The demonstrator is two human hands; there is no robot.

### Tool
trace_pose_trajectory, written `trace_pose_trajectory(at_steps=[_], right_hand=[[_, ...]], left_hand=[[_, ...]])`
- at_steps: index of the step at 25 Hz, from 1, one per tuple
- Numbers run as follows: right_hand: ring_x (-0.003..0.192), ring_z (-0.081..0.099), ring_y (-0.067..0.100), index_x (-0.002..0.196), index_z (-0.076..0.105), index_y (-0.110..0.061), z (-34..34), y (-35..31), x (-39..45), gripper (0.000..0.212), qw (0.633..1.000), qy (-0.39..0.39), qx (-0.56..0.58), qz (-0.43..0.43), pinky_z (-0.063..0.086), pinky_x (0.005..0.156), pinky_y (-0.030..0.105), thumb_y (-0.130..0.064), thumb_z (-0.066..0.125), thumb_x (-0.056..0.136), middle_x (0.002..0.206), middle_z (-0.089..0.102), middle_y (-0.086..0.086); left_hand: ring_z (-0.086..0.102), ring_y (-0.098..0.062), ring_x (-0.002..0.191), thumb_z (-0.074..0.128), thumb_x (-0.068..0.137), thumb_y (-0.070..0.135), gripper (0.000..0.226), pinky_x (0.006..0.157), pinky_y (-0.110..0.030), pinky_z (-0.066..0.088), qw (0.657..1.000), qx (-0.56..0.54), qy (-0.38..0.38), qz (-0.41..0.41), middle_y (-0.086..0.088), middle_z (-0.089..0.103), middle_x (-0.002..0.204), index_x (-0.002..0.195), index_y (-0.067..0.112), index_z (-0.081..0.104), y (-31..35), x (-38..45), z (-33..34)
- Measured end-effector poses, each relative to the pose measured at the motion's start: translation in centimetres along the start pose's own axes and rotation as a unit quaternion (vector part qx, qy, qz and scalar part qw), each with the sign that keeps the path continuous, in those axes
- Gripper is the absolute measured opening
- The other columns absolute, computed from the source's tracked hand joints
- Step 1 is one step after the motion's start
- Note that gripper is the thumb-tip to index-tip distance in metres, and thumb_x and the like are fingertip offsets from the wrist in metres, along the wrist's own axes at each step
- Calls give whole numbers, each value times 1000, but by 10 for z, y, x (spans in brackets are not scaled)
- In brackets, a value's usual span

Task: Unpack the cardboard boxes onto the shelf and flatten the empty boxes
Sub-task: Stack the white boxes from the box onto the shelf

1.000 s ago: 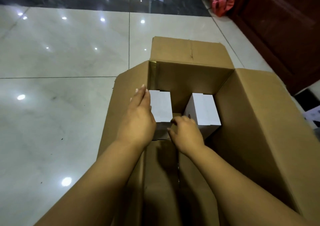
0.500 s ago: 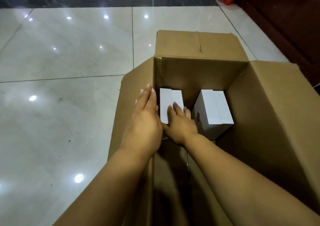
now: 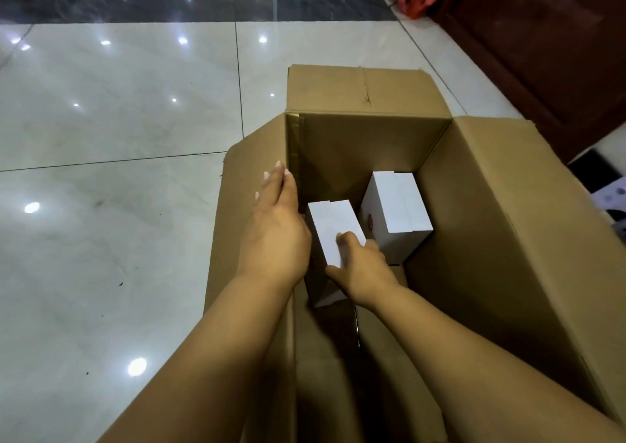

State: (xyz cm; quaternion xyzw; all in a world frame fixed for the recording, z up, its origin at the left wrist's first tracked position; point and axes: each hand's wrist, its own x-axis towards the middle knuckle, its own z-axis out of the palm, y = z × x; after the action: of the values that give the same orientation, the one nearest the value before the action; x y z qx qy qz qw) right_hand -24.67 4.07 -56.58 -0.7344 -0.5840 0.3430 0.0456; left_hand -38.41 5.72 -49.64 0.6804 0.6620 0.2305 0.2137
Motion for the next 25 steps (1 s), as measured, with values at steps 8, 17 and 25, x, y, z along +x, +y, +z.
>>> trace_pose_trajectory(at_steps=[8,17,25], right_hand=[[110,55,28,139,42,-24,-28,24,-69,54,998,15,20,58,53,87,38,-45,54,91,136,49,10],[106,47,10,134,50,-32,-87,35,-158,45,984,117,131,16,44,77,23,-38,59,90,138,47,-6],[115,47,12,113,63,-37,-157,60,-226,25,930,226,288,-43,45,85,29,-26,62,90,128,53,-13]], left_hand=[[0,-22,148,34,98,2,58,120,-34,13,994,107,-20,18,-6,2,161,152,9,14,1,-5,-3],[8,-25,147,34,101,40,50,118,-39,5,986,146,-53,64,-6,22,158,146,21,35,21,-52,-18],[38,-19,136,25,80,72,76,111,-45,34,984,-79,-148,58,5,39,150,144,33,38,77,-87,-23]])
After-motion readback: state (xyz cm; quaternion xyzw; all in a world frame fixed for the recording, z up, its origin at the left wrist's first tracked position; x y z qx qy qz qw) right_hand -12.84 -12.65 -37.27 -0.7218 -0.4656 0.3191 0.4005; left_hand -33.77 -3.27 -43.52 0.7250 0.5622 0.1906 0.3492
